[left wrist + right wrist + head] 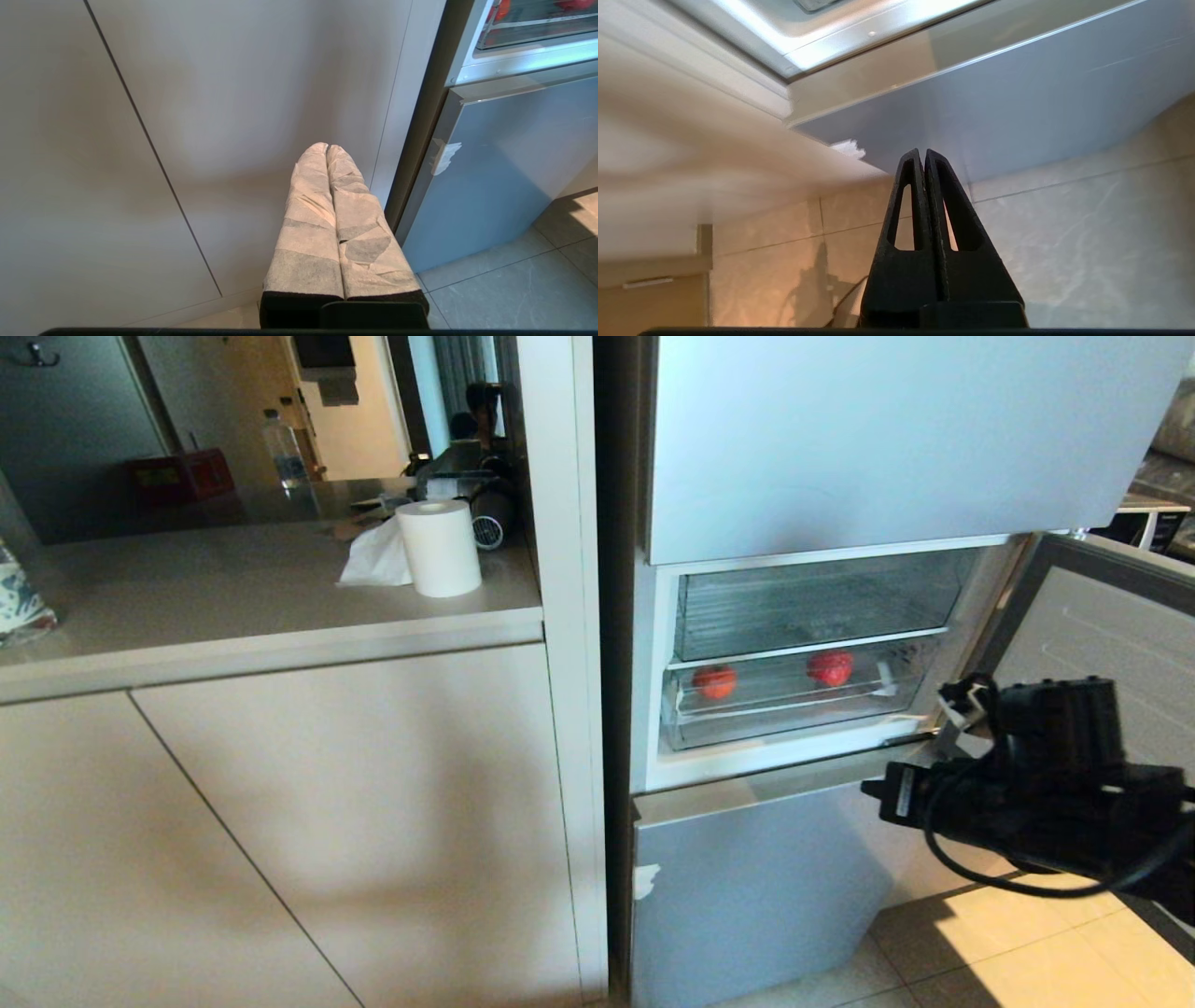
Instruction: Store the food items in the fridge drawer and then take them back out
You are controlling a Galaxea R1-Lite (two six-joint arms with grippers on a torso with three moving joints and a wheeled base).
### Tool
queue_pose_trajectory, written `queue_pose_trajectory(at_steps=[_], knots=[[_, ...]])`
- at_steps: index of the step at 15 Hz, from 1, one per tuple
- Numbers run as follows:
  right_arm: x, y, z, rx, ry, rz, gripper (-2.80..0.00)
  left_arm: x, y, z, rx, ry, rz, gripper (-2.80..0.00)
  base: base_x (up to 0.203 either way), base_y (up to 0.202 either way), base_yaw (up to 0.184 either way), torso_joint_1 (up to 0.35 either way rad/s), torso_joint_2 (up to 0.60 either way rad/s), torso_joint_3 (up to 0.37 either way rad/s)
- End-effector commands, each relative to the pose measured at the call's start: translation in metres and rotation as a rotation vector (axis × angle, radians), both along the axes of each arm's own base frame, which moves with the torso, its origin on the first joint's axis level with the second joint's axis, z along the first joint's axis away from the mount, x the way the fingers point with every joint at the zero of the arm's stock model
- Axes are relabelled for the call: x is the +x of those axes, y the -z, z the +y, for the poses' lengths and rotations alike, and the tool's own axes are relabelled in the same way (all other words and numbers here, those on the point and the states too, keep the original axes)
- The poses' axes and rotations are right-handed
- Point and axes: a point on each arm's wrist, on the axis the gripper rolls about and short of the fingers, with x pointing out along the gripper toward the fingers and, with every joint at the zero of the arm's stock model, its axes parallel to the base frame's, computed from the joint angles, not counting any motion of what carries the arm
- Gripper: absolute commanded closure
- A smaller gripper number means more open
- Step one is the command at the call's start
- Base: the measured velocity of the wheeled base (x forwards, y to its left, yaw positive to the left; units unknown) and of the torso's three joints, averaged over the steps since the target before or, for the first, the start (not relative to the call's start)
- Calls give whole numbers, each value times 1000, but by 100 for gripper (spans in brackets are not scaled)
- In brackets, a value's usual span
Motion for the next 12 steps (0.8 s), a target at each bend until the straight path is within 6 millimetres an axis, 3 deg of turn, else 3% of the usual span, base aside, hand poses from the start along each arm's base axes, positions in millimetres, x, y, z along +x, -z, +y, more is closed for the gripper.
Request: queue_pose_trajectory(at_steps=[1, 4, 7, 10, 12], knots=[[-84, -37, -21, 8, -11, -192, 0, 0, 0, 0, 0, -1, 1, 0, 0, 0, 0, 0, 0, 0], [-168, -32, -47, -56, 19, -354, 0, 0, 0, 0, 0, -1, 1, 0, 0, 0, 0, 0, 0, 0], [-235, -1, -61, -169, 88, -521, 0, 0, 0, 0, 0, 0, -1, 0, 0, 0, 0, 0, 0, 0], [-274, 37, -64, -250, 121, -581, 0, 0, 0, 0, 0, -1, 1, 0, 0, 0, 0, 0, 0, 0], [-286, 55, -64, -284, 146, -616, 0, 0, 0, 0, 0, -1, 1, 0, 0, 0, 0, 0, 0, 0]])
